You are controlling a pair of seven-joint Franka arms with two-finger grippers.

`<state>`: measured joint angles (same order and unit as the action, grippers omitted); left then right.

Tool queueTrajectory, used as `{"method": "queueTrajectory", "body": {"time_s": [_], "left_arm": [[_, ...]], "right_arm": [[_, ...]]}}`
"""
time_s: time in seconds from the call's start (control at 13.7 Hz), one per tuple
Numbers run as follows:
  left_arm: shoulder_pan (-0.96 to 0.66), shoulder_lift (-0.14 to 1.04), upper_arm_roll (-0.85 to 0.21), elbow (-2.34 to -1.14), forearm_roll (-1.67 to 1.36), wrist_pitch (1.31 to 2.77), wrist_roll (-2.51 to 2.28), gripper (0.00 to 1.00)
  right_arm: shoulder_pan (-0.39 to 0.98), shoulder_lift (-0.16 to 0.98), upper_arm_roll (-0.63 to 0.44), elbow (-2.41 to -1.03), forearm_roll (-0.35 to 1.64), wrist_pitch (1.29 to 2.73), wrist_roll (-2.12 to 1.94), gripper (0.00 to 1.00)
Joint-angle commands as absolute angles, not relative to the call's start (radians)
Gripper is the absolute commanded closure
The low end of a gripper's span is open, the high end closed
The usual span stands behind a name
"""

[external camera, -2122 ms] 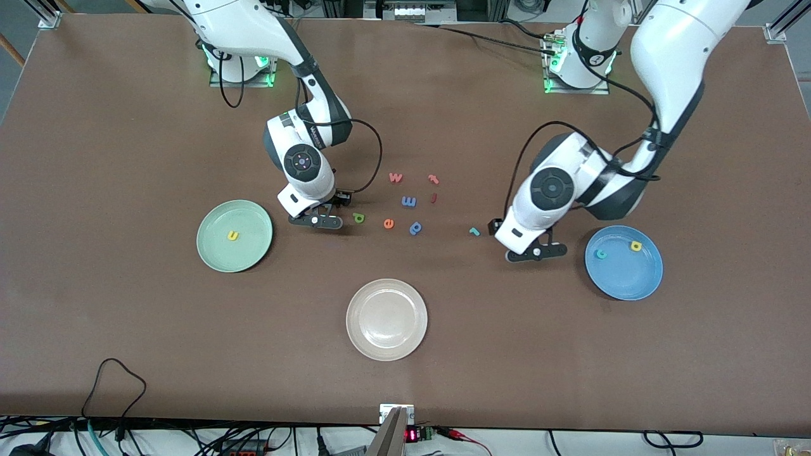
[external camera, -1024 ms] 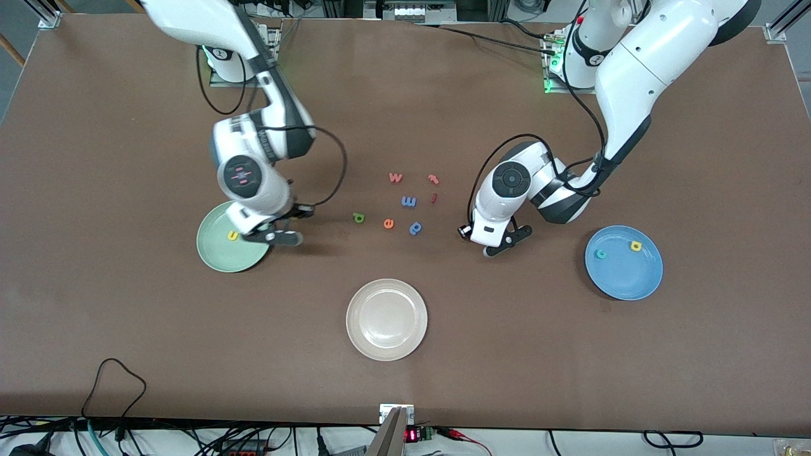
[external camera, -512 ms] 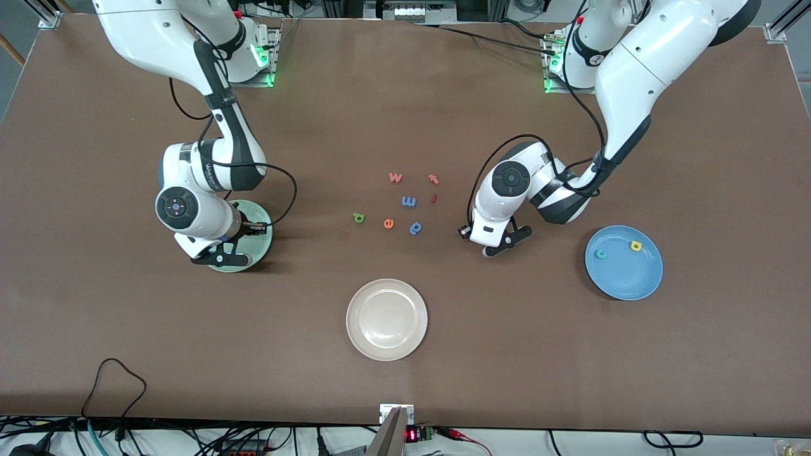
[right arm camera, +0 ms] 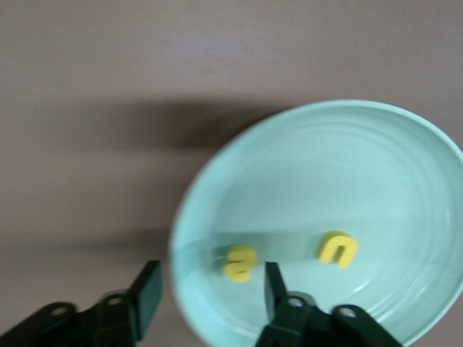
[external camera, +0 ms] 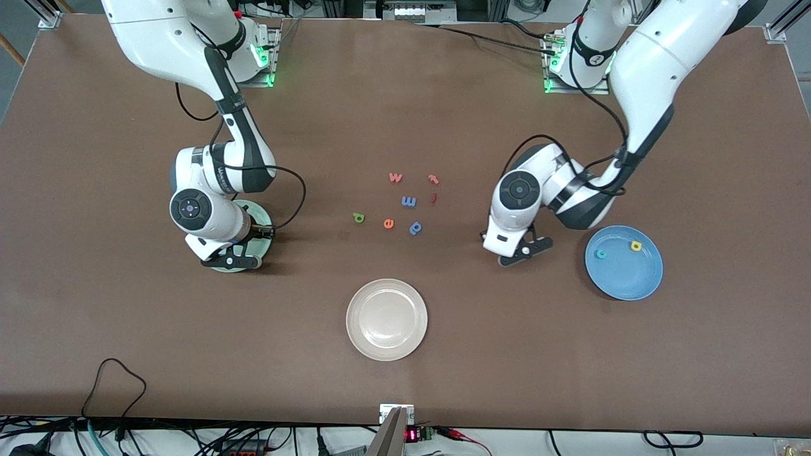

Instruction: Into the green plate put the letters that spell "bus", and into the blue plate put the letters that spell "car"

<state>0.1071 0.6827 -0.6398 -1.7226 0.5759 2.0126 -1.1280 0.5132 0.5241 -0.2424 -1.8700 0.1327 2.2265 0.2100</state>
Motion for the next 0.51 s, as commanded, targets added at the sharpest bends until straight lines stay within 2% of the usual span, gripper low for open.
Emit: {"method": "queueTrajectory", "body": {"time_s": [0.0,0.22,0.29,0.37,0.44], "left_arm": [[0.184,0.666,-0.637,-1.669,0.592,1.873,-0.927,0.96],[0.331,0.667,-0.624,-1.663,0.635,1.858,-0.688,0.95],[0.378,0.675,-0.626,-1.663,0.647,1.864,-0.625,0.90],[0.397,0.678,-0.627,-1.663,0.647,1.867,-0.606,0.56],[0.405,0.678,-0.627,-1.663,0.646,1.868,-0.595,0.01]], "right_arm": [[0.618,0.491,-0.238,-1.879,0.129,2.217,0.306,0.00],[0.731,0.506,-0.238,-1.878,0.143,2.233,0.376,0.00],[0.756,0.518,-0.238,-1.876,0.143,2.253,0.415,0.00],[0.776,0.528,-0.238,-1.876,0.143,2.269,0.440,0.00],[0.799,0.537,-0.238,-1.875,0.143,2.282,0.443,0.00]]}}
